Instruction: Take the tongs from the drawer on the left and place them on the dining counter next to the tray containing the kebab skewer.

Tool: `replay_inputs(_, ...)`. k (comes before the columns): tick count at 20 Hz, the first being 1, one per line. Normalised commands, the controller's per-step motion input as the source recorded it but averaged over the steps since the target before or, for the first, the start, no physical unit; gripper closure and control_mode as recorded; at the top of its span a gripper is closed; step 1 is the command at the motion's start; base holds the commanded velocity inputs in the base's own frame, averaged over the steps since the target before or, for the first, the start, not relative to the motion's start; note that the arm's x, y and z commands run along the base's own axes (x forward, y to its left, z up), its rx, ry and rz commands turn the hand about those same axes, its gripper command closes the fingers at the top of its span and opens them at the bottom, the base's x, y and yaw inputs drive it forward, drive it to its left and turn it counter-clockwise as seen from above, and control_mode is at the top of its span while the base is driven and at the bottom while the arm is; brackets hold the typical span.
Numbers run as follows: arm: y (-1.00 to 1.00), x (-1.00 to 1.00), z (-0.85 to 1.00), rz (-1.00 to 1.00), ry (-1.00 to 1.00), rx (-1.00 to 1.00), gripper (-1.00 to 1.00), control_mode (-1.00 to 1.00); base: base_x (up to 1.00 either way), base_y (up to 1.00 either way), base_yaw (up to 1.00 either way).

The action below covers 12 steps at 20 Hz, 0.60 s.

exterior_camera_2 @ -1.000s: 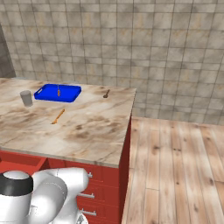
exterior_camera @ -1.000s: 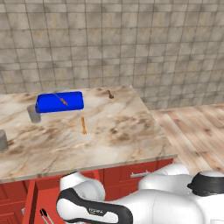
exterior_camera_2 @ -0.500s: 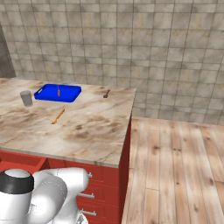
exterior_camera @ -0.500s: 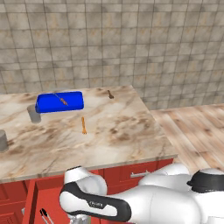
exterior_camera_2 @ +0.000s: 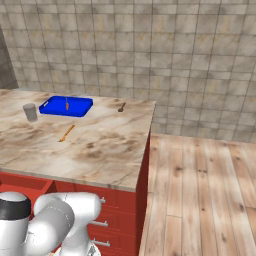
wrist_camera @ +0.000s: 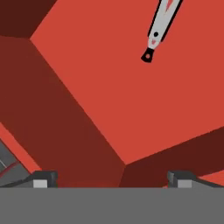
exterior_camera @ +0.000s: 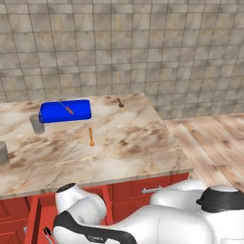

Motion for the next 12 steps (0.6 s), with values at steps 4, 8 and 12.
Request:
replay_inputs(4, 0.06, 0.24, 0.00, -0.17, -0.21, -0.17, -1.00, -1.00, 0.00, 0.00, 0.00)
replay_inputs(8, 0.00, 0.03, 0.00, -0.11, -0.23, -0.07, -1.00, -1.00, 0.00, 0.00, 0.00)
replay_inputs(12, 0.00, 0.04, -0.08, -0.11, -0.25, -0.03, -1.00, -1.00, 0.00, 0.00, 0.00)
